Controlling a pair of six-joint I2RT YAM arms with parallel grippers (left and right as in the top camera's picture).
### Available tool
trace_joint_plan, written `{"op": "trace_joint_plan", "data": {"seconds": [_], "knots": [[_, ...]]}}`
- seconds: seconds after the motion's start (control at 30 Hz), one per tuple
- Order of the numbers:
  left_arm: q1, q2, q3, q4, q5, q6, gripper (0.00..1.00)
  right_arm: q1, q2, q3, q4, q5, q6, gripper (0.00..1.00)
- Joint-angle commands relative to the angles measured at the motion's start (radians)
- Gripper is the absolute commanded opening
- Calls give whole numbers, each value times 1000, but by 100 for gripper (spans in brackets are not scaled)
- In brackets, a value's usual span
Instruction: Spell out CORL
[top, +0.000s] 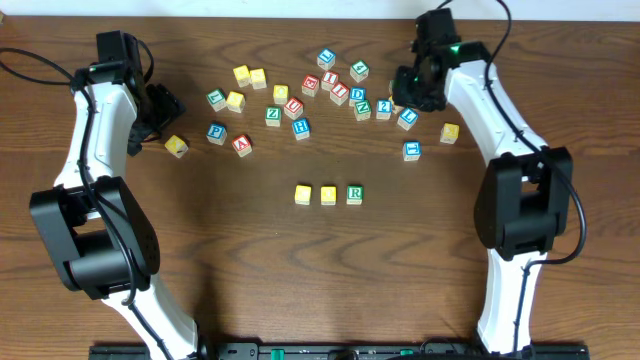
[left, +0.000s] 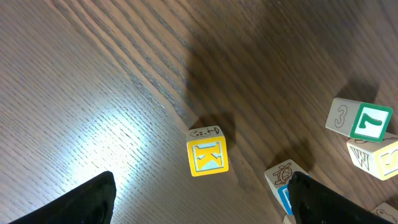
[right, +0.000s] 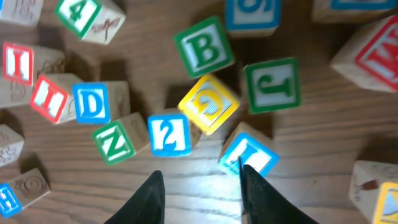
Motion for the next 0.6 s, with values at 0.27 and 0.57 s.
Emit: {"op": "trace_joint_plan", "data": {"seconds": [0.27, 0.57], "knots": [[0, 6, 4, -5, -6, -13, 87, 45, 1, -91, -63, 120, 6, 41], [0, 6, 4, -5, -6, -13, 87, 40, -26, -69, -68, 119, 6, 48]]}}
